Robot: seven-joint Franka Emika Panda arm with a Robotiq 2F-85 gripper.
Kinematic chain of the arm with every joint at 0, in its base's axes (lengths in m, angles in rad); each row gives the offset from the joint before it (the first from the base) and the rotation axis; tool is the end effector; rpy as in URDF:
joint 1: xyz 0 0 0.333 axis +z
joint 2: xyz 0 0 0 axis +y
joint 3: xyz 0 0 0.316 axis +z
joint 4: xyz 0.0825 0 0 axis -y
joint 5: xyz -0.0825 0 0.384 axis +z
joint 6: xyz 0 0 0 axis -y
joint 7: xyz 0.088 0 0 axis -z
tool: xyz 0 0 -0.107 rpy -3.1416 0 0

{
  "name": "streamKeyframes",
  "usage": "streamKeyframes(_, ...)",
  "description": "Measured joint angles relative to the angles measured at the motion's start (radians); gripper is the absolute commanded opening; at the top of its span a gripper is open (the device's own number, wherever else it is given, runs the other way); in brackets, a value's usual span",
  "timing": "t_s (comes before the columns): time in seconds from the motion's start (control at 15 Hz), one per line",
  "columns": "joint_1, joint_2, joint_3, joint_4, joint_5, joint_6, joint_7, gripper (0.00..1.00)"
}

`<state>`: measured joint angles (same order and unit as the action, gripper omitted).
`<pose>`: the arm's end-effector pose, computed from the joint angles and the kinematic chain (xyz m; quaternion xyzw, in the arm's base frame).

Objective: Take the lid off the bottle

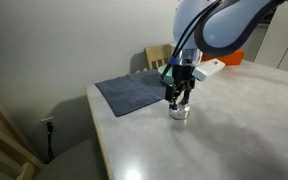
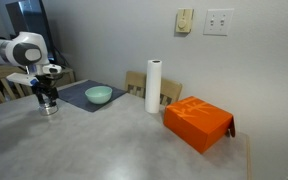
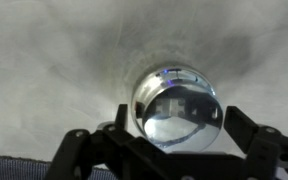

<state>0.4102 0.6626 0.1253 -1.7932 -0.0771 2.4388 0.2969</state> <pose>0.5647 0.3285 0.1809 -0.9907 -0.1355 0.0104 0.0105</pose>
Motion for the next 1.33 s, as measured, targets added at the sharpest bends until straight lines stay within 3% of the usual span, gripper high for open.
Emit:
streamKeyframes(0.2, 0.000, -0.006, -0.001, 0.001, 0.000, 0.000, 0.000, 0.65)
streamKeyframes(0.4, 0.000, -0.016, -0.001, 0.001, -0.001, 0.000, 0.001, 0.74)
streamKeyframes(0.53, 0.000, -0.017, -0.001, 0.000, -0.001, 0.000, 0.002, 0.72)
streamKeyframes(0.6, 0.000, -0.017, -0.001, 0.000, -0.001, 0.000, 0.002, 0.67)
streamKeyframes(0.67, 0.000, -0.017, -0.002, 0.000, -0.001, 0.000, 0.003, 0.52)
streamKeyframes(0.73, 0.000, -0.018, -0.002, 0.000, -0.002, 0.001, 0.004, 0.45)
streamKeyframes(1.33, 0.038, -0.087, -0.029, -0.009, -0.109, 0.002, 0.084, 0.44)
